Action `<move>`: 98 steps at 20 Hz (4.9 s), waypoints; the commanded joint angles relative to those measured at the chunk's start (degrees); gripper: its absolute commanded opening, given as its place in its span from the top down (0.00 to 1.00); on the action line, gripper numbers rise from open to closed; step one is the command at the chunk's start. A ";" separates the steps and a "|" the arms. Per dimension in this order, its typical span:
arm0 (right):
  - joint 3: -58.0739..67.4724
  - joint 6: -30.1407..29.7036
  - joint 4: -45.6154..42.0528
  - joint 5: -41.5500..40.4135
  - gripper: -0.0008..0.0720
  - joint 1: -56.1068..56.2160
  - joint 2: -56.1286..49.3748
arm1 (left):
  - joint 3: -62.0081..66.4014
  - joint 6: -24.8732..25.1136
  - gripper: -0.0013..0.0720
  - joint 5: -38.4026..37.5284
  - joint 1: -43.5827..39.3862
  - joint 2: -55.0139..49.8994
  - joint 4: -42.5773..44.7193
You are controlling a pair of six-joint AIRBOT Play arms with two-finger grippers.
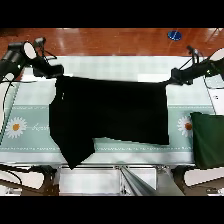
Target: Fold the shirts.
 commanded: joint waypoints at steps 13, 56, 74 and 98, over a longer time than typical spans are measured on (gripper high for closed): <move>-10.27 4.02 -4.96 8.20 0.42 -1.55 6.43 | -9.31 3.17 0.29 -21.35 4.24 1.40 -3.93; -58.18 -0.04 13.79 -10.62 0.64 -7.87 25.31 | -65.90 11.41 0.95 3.98 18.25 34.42 -29.86; -22.05 -3.74 20.04 -6.51 0.96 -6.60 10.60 | -4.04 7.56 0.95 -0.70 9.40 0.92 -29.70; -28.44 -4.04 21.53 -15.12 0.41 -15.17 7.45 | -18.01 -5.20 0.29 13.16 0.33 24.63 -5.31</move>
